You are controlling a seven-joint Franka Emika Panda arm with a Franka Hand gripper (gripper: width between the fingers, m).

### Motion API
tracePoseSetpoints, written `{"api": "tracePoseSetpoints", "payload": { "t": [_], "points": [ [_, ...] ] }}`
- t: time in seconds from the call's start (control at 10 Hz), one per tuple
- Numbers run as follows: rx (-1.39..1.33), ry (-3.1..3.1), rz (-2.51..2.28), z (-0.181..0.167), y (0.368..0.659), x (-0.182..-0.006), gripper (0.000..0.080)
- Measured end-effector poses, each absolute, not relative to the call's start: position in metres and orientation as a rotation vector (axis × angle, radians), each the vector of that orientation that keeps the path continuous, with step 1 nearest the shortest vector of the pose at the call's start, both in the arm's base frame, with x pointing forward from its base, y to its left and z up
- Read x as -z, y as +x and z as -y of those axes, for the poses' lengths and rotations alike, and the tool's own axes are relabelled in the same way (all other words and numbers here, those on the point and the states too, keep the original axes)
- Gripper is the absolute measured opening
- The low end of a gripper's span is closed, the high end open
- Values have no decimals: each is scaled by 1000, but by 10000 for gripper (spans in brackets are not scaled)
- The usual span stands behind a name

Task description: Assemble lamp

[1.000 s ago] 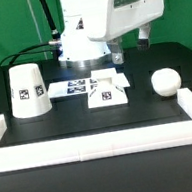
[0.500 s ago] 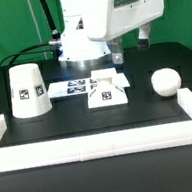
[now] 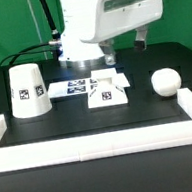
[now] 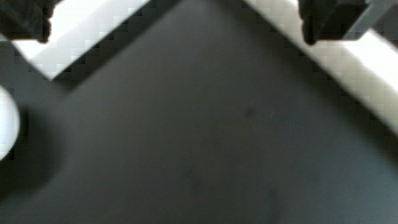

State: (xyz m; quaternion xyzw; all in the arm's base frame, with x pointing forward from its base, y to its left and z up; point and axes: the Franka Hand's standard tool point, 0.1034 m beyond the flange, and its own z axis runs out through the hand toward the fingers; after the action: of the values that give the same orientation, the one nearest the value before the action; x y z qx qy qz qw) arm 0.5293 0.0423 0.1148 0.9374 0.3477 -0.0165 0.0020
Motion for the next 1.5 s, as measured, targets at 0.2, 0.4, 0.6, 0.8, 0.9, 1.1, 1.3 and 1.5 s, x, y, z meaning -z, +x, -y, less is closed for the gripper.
{"api": "tracePoseSetpoints", "payload": {
  "t": [0.2, 0.4, 0.6, 0.8, 0.9, 1.1, 1.3, 1.5],
  "points": [
    [88, 2973, -993, -29, 505, -106, 700],
    [94, 2974, -989, -26, 503, -104, 700],
    [94, 2974, -990, -26, 503, -104, 700],
    [99, 2995, -947, -19, 507, -108, 700],
    [43, 3030, -840, -9, 503, -109, 700],
    [46, 3079, -608, -1, 471, -104, 700],
    [71, 3104, -523, 5, 460, -94, 700],
    [67, 3102, -531, 4, 462, -95, 700]
  ]
}}
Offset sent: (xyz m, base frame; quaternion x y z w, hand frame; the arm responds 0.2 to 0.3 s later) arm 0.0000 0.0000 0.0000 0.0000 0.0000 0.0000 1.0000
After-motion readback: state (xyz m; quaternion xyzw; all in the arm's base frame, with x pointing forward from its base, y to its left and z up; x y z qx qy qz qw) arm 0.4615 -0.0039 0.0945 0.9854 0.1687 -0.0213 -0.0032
